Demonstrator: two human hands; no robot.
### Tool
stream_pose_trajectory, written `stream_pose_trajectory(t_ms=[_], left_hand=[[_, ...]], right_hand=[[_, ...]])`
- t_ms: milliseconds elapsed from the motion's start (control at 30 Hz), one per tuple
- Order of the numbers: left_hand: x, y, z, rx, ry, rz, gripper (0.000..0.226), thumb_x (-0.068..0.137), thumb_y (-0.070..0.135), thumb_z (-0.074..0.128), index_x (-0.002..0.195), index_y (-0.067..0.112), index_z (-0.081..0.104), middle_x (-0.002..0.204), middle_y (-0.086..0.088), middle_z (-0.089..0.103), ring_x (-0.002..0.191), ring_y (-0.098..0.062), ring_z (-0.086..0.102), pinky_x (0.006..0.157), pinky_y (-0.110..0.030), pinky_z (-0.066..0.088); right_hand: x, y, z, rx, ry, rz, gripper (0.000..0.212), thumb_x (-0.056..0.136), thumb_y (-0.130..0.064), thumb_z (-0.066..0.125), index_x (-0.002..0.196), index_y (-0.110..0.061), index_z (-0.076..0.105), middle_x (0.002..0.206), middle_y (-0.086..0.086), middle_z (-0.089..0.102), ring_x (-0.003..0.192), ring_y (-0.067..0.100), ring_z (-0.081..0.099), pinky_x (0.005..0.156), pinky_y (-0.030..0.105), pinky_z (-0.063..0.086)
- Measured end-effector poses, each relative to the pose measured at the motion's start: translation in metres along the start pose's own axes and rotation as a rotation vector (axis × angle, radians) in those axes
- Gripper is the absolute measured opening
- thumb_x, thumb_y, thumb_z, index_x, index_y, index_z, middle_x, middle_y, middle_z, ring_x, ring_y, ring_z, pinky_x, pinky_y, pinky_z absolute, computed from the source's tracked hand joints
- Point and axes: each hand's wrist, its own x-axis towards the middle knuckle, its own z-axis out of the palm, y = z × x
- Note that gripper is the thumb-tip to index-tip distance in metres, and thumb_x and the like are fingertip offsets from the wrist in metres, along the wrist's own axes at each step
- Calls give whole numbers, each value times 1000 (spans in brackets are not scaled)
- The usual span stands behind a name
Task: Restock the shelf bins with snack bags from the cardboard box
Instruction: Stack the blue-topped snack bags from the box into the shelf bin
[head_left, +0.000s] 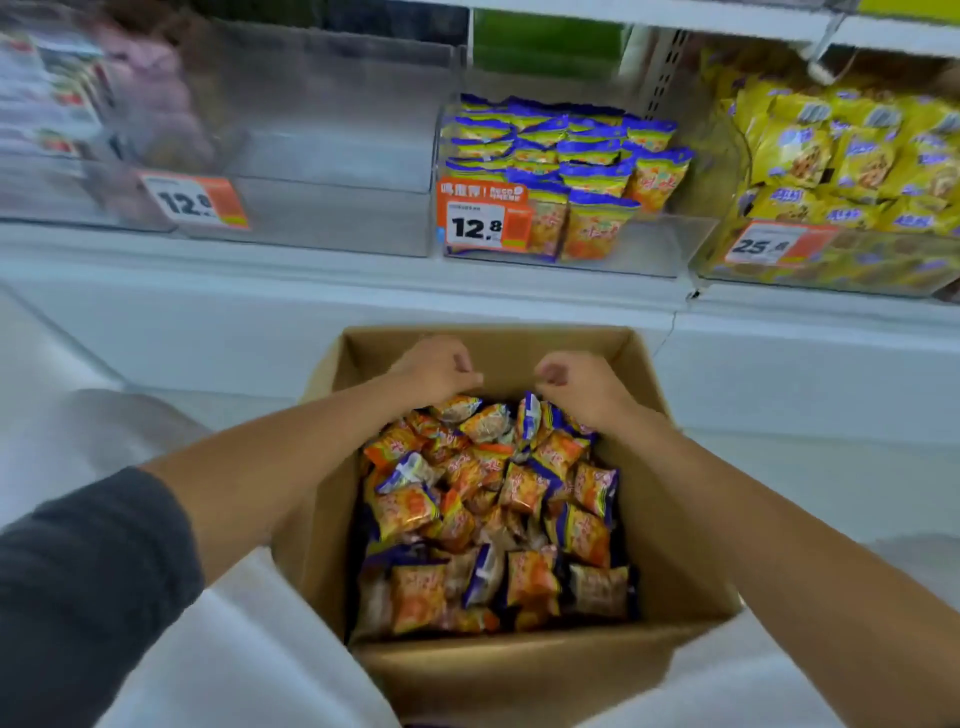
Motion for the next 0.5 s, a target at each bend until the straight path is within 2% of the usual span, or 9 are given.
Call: stream_pose_trajectory(t_ms=[133, 233, 333, 400, 500], left_hand=[[-13, -53, 36, -32, -75, -126, 27, 91, 41, 65, 89, 15, 71, 99, -3, 70, 96, -19, 64, 88, -42, 53], [-14, -77, 59, -102, -103, -157, 23, 91, 32, 67, 91, 9, 71, 94, -2, 66, 95, -17, 62, 82, -33, 50], [-9, -88, 77, -133, -102, -166, 21, 90, 29, 68, 92, 8, 70, 89, 0, 64, 87, -14, 60, 71, -26, 46], [-2, -92, 86, -165, -93, -181, 18, 90, 29, 68, 92, 11, 69, 86, 2, 64, 83, -12, 58, 67, -25, 45], [5, -92, 97, -229, -91, -199, 16, 90, 30, 69, 92, 14, 66, 87, -1, 64, 82, -13, 59, 64, -25, 45]], right_hand=[[-14, 39, 63, -54, -170, 86, 20, 92, -15, 63, 111, -13, 68, 114, 5, 67, 102, 19, 61, 86, 31, 51], [-16, 75, 97, -71, -253, 171, 27, 91, -13, 64, 118, -14, 65, 126, 4, 61, 112, 19, 58, 91, 33, 51], [-3, 102, 114, -70, -104, 226, 35, 89, -9, 62, 124, -15, 61, 134, 6, 54, 124, 22, 50, 101, 32, 45], [12, 108, 119, -42, 18, 252, 48, 89, -12, 64, 135, -13, 52, 140, 8, 47, 132, 23, 43, 106, 31, 38], [36, 108, 128, 44, 5, 251, 74, 88, -28, 70, 150, -22, 30, 154, 7, 32, 142, 23, 28, 112, 35, 31]])
